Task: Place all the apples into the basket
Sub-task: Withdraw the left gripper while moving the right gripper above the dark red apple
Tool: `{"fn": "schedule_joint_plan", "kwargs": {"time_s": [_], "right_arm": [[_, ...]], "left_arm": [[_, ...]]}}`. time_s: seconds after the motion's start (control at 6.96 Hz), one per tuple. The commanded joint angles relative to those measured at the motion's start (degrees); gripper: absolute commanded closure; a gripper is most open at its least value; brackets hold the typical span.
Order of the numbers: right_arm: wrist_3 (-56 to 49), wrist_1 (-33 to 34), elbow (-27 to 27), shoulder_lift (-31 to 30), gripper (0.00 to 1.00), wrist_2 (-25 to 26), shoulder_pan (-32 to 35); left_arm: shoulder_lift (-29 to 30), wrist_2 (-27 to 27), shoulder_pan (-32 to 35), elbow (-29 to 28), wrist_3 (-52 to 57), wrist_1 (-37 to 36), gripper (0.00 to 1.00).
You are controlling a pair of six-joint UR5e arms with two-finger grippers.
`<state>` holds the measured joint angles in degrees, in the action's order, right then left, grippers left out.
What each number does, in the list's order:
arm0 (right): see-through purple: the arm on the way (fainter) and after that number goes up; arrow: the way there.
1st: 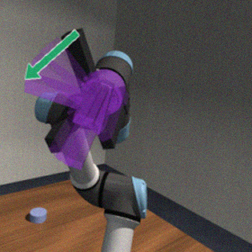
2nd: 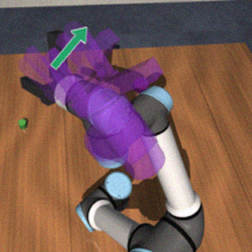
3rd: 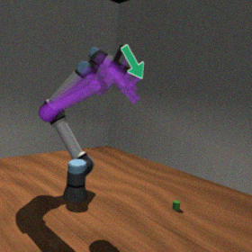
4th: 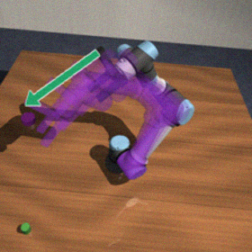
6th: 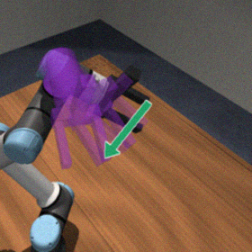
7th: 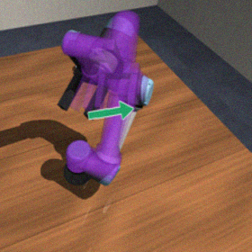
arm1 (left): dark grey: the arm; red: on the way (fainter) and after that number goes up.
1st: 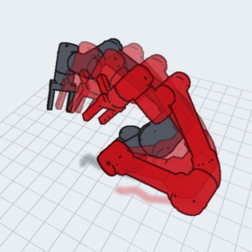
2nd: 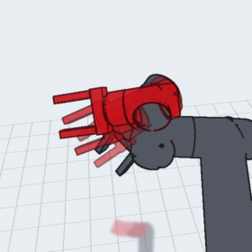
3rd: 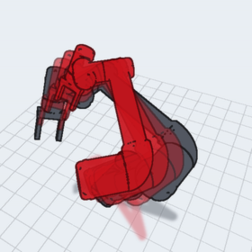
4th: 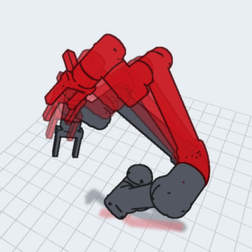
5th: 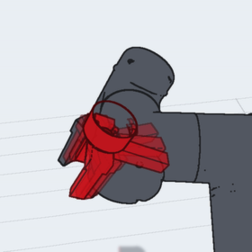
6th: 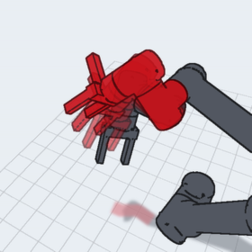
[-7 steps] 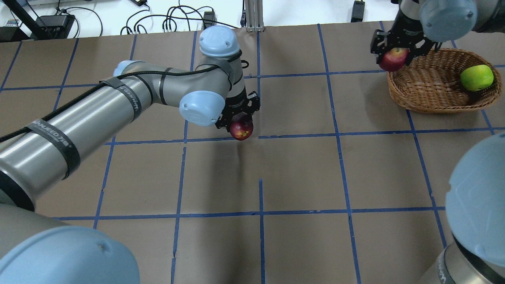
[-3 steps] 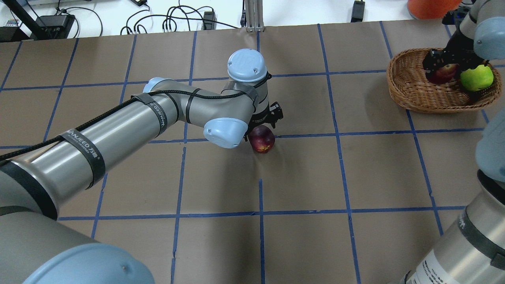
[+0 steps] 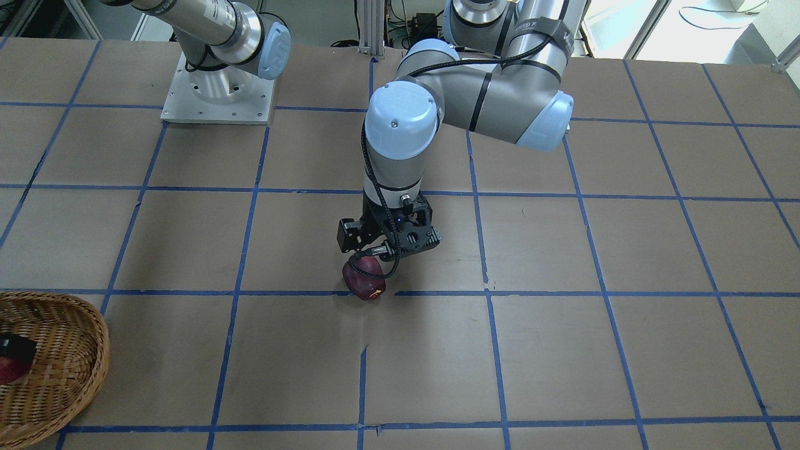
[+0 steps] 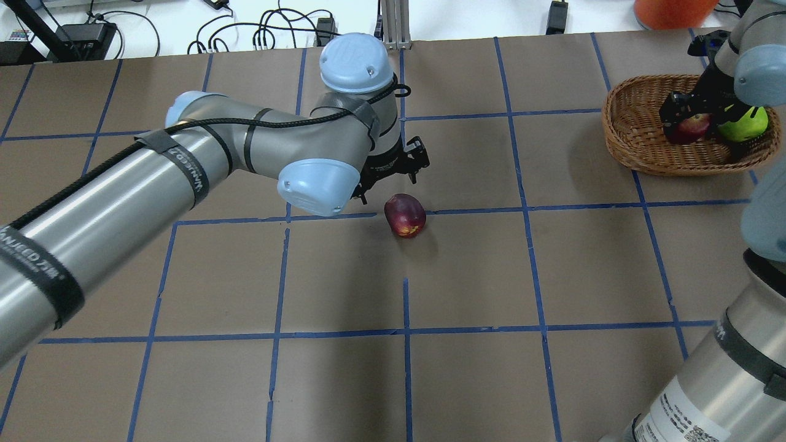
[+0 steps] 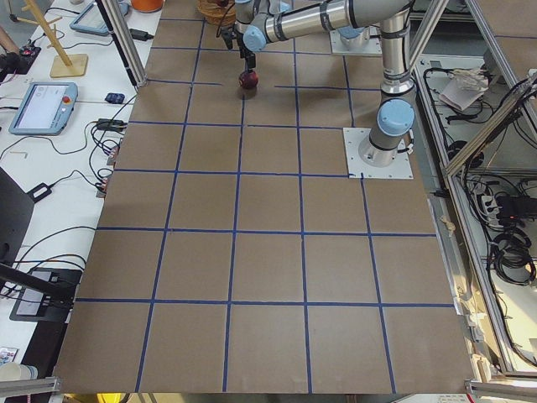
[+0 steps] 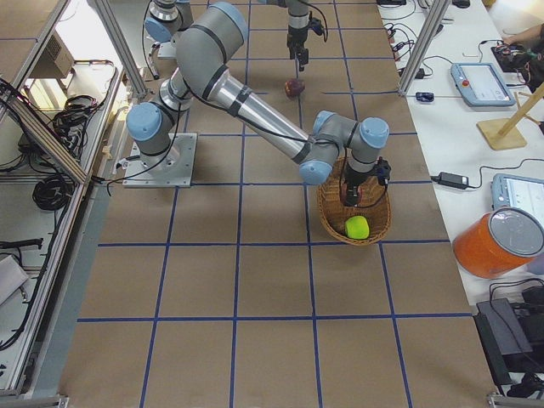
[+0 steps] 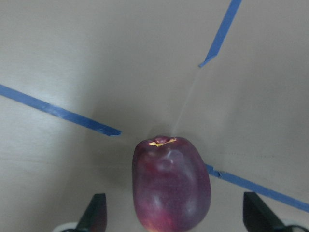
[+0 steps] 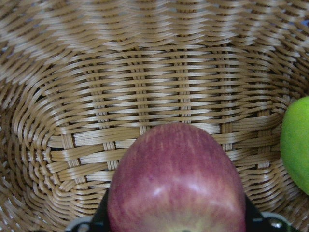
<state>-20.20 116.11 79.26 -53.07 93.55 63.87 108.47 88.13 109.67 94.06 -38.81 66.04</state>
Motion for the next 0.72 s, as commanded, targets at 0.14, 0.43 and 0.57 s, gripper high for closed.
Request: {"fn": "schedule_joint_plan", "kwargs": {"time_s": [0.14, 0.43, 0.57], "right_arm": [[0.4, -0.3, 0.0, 0.2, 0.12, 0.0, -1.5], [0.1, -3.4, -0.7, -1.9, 0.0, -0.1, -1.4], [0.0, -5.7, -0.5, -6.2, 0.0, -0.9, 0.0]], "left_arm": [[-14.9, 1.3, -7.4, 1.1, 20.2, 18.7, 0.0], [-21.2, 2.0, -10.0, 1.3, 27.6, 21.8, 0.0], [-23.7, 2.0, -10.1, 1.6, 30.5, 21.8, 0.0]]}}
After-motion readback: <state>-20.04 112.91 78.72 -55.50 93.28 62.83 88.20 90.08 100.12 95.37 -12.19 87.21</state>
